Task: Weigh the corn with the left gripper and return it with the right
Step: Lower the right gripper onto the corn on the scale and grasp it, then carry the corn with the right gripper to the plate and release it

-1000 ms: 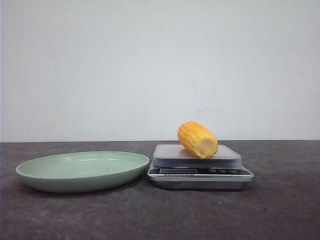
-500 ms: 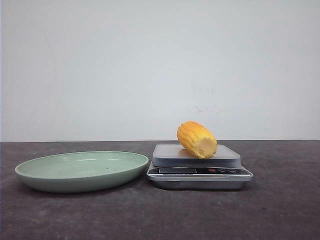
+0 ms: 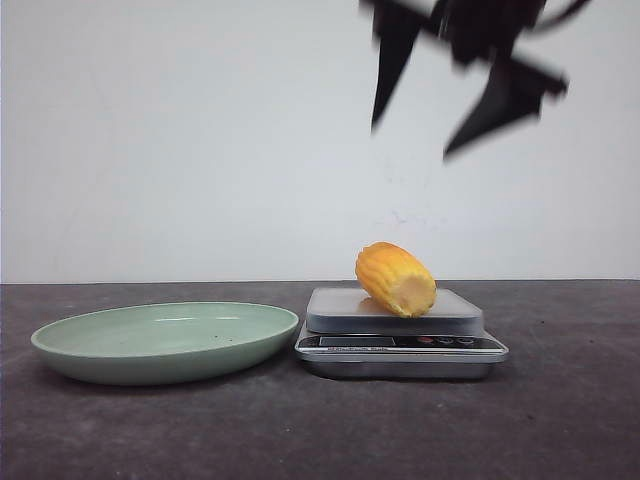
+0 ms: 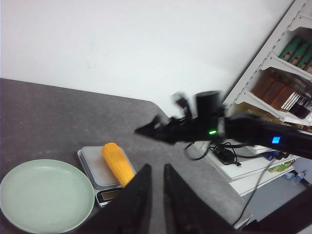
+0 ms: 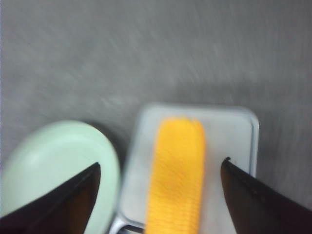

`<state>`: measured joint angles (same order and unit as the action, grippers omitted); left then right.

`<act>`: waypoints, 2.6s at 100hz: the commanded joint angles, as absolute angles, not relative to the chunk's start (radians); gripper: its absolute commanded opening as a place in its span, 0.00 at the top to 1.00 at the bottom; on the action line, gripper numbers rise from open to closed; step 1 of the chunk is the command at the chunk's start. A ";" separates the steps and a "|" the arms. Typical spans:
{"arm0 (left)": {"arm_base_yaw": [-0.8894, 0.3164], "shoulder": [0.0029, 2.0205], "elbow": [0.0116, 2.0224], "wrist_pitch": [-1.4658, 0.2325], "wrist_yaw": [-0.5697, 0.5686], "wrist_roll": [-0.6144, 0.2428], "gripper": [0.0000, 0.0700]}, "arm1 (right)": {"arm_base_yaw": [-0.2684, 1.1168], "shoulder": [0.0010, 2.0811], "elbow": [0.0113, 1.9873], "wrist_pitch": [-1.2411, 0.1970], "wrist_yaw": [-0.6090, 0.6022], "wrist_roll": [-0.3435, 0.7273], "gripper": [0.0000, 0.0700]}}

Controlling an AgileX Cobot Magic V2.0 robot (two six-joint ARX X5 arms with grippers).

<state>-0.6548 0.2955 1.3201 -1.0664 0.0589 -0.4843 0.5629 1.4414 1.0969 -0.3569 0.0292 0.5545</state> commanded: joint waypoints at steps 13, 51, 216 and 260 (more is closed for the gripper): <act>-0.659 0.307 1.334 -1.055 0.062 -0.490 1.00 | 0.582 1.606 1.111 -0.391 -0.025 0.614 0.31; -0.659 0.307 1.334 -1.058 0.052 -0.479 1.00 | 0.613 1.677 1.124 -0.432 0.010 0.595 0.99; -0.659 0.307 1.334 -1.165 0.049 -0.443 1.00 | 0.871 1.808 1.494 -0.399 0.043 0.544 0.99; -0.659 0.307 1.334 -1.165 0.048 -0.431 1.00 | 0.889 1.988 1.494 -0.473 -0.066 0.622 0.99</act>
<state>-0.6548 0.2955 1.3201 -1.1748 0.0509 -0.4435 0.8772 1.9629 1.4780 -0.4896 -0.0437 0.5964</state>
